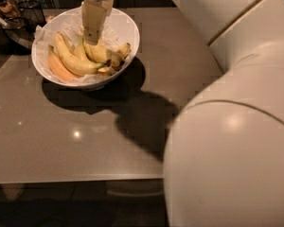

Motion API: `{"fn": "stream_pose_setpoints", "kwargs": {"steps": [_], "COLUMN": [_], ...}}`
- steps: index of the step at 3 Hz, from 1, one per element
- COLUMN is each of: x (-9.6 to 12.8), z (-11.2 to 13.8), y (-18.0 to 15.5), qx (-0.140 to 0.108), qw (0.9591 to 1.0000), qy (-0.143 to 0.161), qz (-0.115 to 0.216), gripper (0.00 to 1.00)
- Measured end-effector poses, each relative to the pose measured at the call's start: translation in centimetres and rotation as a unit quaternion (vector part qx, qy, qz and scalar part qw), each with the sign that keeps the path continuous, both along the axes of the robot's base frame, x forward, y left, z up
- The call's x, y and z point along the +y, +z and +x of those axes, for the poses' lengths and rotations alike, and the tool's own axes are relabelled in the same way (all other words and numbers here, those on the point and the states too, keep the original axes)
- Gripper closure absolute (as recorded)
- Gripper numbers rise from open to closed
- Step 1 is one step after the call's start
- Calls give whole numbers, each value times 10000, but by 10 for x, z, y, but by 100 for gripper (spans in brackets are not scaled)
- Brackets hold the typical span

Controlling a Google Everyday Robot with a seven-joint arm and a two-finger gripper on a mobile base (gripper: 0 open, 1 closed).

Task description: Pick banana from white bowl

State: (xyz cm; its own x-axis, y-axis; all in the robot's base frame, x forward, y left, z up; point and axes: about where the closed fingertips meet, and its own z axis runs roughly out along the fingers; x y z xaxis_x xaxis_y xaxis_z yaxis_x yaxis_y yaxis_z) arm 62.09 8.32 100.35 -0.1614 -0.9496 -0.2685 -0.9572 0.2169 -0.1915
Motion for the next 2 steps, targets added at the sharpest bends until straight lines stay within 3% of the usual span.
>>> {"fn": "stream_pose_setpoints", "kwargs": {"steps": [2], "x": [24], "z": [26], "y": [-29], "qx": [194], "qw": [9996], "qy": [-138], "qz": [-160], "gripper": [30]}}
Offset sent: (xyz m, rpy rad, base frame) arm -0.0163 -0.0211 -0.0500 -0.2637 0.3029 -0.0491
